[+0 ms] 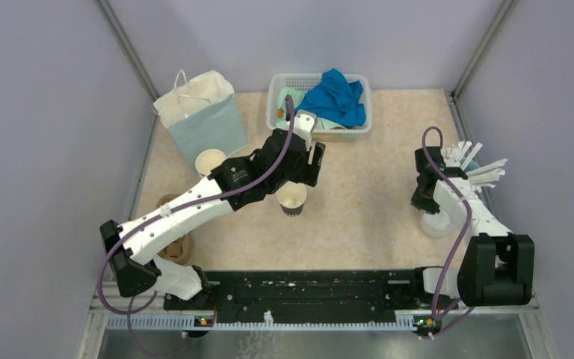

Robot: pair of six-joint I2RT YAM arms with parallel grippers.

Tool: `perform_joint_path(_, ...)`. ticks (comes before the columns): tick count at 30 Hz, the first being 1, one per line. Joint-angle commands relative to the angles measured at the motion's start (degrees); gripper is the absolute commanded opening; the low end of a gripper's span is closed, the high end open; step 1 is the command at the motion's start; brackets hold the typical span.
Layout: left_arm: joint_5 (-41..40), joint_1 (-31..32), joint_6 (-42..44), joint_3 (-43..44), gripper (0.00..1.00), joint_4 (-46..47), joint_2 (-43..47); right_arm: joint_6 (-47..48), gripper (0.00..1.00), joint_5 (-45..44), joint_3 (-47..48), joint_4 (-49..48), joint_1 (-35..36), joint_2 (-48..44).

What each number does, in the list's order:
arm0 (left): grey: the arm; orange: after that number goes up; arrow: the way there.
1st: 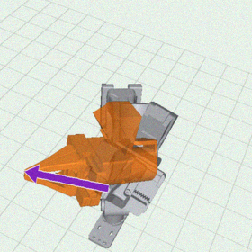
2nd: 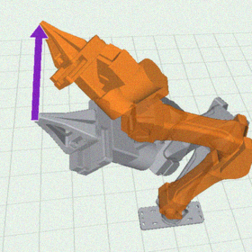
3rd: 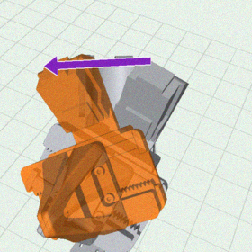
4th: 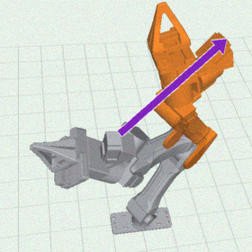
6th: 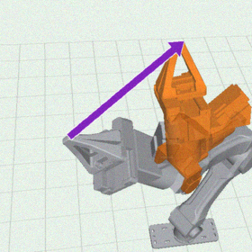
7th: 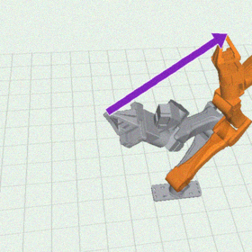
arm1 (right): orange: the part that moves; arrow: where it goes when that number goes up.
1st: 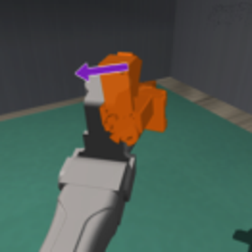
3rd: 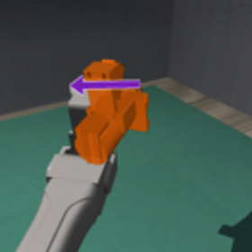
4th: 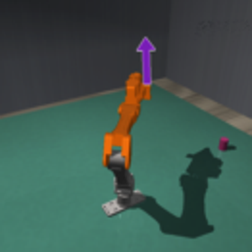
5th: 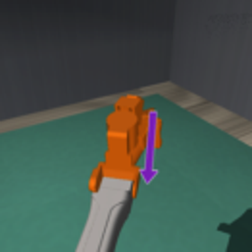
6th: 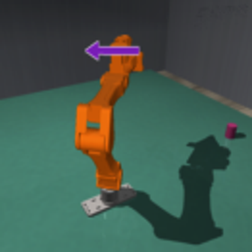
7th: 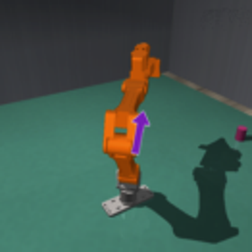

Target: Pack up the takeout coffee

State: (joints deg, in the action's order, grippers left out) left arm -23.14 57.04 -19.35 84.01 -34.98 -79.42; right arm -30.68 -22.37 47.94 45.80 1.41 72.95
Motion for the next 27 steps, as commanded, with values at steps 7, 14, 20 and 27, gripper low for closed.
perform_joint_path(7,0.16,-0.43,-0.2,1.04,0.79,1.08,0.26,-0.44,0.21,-0.92,-0.32,-1.15,-0.53,0.49)
perform_joint_path(14,0.1,-0.52,-0.08,0.94,0.79,0.91,0.66,-0.61,0.08,-1.27,-0.37,-0.9,-0.49,-0.04)
perform_joint_path(20,0.15,-0.61,0.1,1.29,0.79,0.64,0.79,-1.18,0.0,-1.86,0.53,0.39,-0.53,-1.61)
perform_joint_path(27,0.42,-0.61,-0.01,2.5,0.79,-0.03,0.62,-1.88,0.0,-0.92,3.77,4.78,-0.5,-6.12)
